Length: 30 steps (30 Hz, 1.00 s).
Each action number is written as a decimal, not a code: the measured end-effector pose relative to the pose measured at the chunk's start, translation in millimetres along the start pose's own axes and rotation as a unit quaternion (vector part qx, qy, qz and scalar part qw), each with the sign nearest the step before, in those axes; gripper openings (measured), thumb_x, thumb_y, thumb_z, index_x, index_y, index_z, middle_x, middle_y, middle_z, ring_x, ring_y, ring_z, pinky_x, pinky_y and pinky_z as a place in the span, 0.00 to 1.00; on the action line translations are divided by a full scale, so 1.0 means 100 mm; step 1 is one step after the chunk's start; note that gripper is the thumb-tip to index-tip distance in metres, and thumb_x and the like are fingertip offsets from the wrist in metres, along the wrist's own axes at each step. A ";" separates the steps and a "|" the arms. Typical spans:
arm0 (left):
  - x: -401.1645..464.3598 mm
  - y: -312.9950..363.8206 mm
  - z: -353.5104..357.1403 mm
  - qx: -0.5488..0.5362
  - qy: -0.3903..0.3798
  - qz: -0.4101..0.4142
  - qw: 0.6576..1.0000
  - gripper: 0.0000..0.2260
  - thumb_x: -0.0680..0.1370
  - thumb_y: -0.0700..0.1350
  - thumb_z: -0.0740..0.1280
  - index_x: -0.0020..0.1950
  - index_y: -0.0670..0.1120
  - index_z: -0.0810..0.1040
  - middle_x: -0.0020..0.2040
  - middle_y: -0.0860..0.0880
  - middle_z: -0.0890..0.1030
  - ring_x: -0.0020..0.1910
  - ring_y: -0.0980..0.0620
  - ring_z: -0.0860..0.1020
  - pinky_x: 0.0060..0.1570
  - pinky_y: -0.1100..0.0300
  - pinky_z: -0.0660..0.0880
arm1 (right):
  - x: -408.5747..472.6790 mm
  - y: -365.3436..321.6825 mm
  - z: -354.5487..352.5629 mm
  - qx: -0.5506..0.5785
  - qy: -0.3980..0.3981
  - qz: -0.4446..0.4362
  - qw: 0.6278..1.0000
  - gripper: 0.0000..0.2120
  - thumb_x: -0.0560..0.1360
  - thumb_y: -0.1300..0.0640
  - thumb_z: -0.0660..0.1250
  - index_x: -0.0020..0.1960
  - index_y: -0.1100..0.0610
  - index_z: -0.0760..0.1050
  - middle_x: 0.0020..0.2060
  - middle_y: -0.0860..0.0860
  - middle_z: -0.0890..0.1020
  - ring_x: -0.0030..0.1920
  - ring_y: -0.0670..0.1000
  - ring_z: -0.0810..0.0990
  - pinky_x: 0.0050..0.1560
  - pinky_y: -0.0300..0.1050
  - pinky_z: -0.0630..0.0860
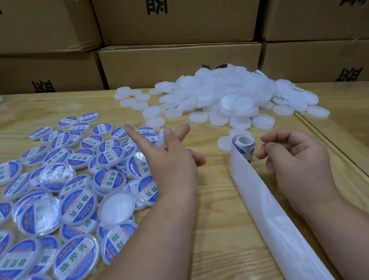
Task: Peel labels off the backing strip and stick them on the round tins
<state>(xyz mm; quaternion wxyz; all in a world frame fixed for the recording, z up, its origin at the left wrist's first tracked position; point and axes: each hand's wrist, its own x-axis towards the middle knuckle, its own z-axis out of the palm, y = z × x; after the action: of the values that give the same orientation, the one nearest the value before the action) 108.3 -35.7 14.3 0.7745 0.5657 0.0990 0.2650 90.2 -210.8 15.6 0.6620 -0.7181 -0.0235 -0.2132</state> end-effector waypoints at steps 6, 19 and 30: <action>-0.06 -0.13 0.09 0.180 -0.142 0.058 0.972 0.16 0.84 0.43 0.58 0.63 0.64 0.73 0.48 0.57 0.86 0.44 0.58 0.82 0.51 0.54 0.80 | 0.00 0.04 0.01 -0.040 -0.035 0.000 0.999 0.11 0.77 0.63 0.68 0.40 0.51 0.81 0.29 0.45 0.80 0.27 0.42 0.75 0.29 0.30 0.69; -0.11 -0.25 0.13 0.502 -0.316 0.150 0.791 0.30 0.80 0.46 0.58 0.81 0.60 0.54 0.69 0.56 0.74 0.71 0.47 0.62 0.76 0.49 0.55 | 0.01 0.07 0.02 -0.049 -0.027 0.026 0.998 0.11 0.75 0.58 0.69 0.35 0.50 0.80 0.26 0.44 0.77 0.24 0.42 0.72 0.27 0.33 0.68; -0.12 -0.30 0.12 0.623 -0.236 0.138 0.733 0.24 0.79 0.68 0.57 0.68 0.56 0.76 0.76 0.51 0.62 0.75 0.48 0.51 0.75 0.42 0.37 | -0.01 0.06 0.03 -0.101 -0.066 0.027 0.992 0.20 0.76 0.45 0.71 0.32 0.57 0.77 0.26 0.52 0.74 0.27 0.48 0.69 0.30 0.41 0.67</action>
<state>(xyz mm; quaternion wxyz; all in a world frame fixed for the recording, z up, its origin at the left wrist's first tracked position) 113.4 -58.6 -11.5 0.2018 0.9734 -0.0235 0.1061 92.0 -208.7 9.9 0.5884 -0.7943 -0.0259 -0.1491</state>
